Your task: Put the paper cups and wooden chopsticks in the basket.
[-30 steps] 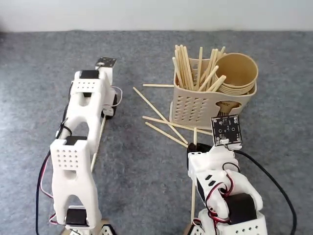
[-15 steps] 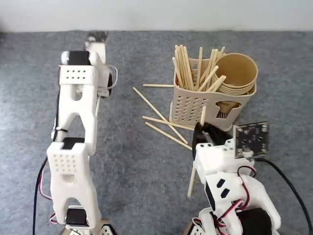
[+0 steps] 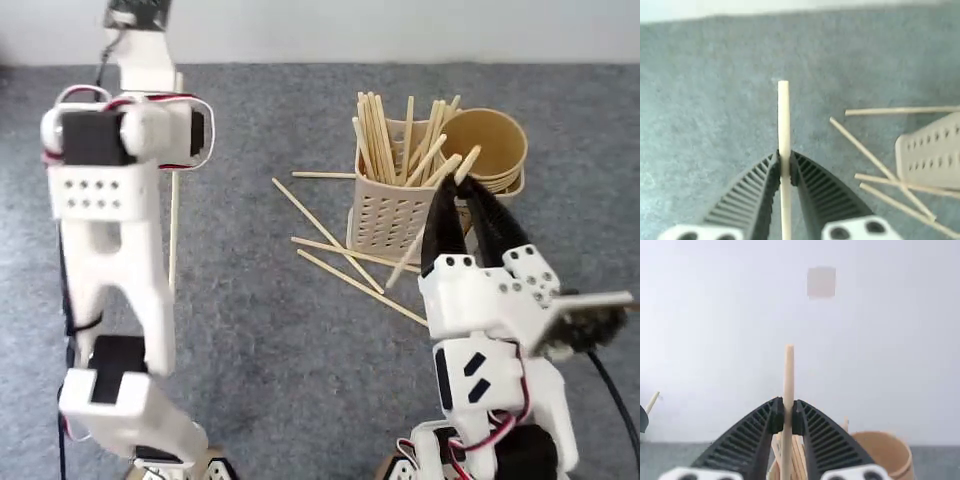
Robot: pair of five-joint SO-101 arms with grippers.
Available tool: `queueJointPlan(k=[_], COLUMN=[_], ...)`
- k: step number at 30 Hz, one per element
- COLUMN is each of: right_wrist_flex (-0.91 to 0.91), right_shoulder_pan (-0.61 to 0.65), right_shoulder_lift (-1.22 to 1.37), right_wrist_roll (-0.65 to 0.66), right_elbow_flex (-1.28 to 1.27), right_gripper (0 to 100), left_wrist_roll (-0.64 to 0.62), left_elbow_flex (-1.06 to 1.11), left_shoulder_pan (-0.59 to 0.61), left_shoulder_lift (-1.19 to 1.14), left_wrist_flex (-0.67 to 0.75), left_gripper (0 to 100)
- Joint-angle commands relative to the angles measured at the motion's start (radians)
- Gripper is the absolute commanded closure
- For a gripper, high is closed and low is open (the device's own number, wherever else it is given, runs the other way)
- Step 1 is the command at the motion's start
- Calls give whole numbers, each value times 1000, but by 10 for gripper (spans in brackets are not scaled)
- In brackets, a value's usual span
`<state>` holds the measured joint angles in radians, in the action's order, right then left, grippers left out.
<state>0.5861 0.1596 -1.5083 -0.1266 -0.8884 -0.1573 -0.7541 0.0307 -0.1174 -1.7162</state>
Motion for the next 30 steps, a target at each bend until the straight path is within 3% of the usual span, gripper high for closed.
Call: queueJointPlan(k=[1,12,19,24,30], right_wrist_flex=[-153,-561,-796,-768,-633], right_shoulder_pan=[-12,-93,-90,-87,-74], right_shoulder_lift=[16,277,524,659,648], right_wrist_roll=[-2,32,34,66,54], right_elbow_flex=[51,52,55,55,57], right_gripper=[991,991,991,972,737], left_wrist_roll=[-64,-250,-252,-252,-253], left_elbow_flex=[-12,-12,-5,-15,-15], left_shoulder_pan=[-5,-8,-8,-18,-127], left_shoulder_lift=[120,206,210,212,212], left_wrist_flex=[75,207,212,219,279], left_gripper=[987,987,987,987,987])
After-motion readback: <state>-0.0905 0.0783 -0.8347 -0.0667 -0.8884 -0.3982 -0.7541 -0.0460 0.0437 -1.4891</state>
